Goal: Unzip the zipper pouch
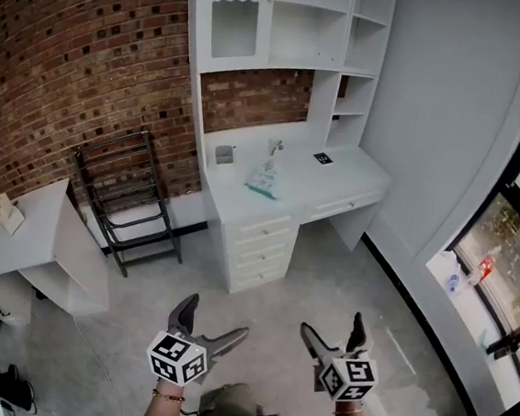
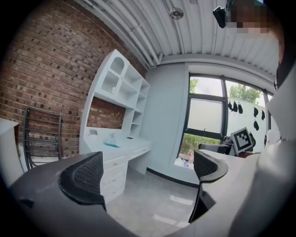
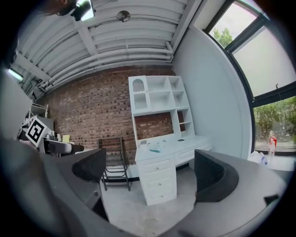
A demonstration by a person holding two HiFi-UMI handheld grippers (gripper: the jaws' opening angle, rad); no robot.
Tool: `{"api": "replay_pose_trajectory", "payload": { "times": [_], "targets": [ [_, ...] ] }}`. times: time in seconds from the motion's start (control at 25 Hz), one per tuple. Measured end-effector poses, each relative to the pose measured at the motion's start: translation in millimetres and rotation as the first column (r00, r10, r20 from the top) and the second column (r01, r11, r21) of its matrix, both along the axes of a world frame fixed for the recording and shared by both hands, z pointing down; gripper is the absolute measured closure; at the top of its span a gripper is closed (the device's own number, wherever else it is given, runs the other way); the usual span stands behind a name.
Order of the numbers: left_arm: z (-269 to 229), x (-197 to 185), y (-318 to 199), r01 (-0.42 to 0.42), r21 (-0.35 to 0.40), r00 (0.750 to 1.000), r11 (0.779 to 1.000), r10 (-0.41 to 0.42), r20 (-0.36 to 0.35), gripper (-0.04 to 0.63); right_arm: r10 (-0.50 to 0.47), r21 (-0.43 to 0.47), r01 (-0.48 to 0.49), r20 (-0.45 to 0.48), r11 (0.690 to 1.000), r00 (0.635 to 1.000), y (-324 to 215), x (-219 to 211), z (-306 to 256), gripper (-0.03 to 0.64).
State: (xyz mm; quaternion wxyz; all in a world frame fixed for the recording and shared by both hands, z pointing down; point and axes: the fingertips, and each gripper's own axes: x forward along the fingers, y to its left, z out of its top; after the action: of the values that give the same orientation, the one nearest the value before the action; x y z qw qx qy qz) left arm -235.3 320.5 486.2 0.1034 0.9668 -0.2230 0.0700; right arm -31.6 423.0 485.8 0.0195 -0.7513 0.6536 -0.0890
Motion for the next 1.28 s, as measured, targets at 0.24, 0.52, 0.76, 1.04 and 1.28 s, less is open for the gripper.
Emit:
{"api": "replay_pose_trajectory", "payload": {
  "times": [0.24,0.52,0.76,1.04,1.28],
  "targets": [
    [0.2,2.5,-7.9,0.014,0.016,1.000,1.000,-0.014,0.018,0.025,-0.009,-0.008,0.009,0.011,1.000,1.000,-3.6,5.6,4.5,0.046],
    [3.2,2.4,-33.1,0.086,0.029,0.996,0.996,-0.087,0.007,0.028,-0.018,-0.046,0.017,-0.014,0.999,1.000,-12.7,22.2,16.2,0.051],
    [9.6,29.1,-61.8,0.067,0.022,0.998,0.997,-0.067,0.008,0.028,0.006,-0.031,-0.006,-0.008,0.999,1.000,-44.2,50.3,15.1,0.051],
    [5.1,65.0,-126.0,0.062,0.048,0.998,0.997,-0.063,0.012,0.028,-0.021,-0.038,0.021,0.013,0.999,1.000,-108.1,75.2,12.2,0.054],
    [3.5,91.2,-201.5,0.086,0.063,0.996,0.994,-0.088,0.025,0.028,-0.045,-0.079,0.045,-0.009,0.996,0.999,-178.6,98.6,19.9,0.063]
  ]
}}
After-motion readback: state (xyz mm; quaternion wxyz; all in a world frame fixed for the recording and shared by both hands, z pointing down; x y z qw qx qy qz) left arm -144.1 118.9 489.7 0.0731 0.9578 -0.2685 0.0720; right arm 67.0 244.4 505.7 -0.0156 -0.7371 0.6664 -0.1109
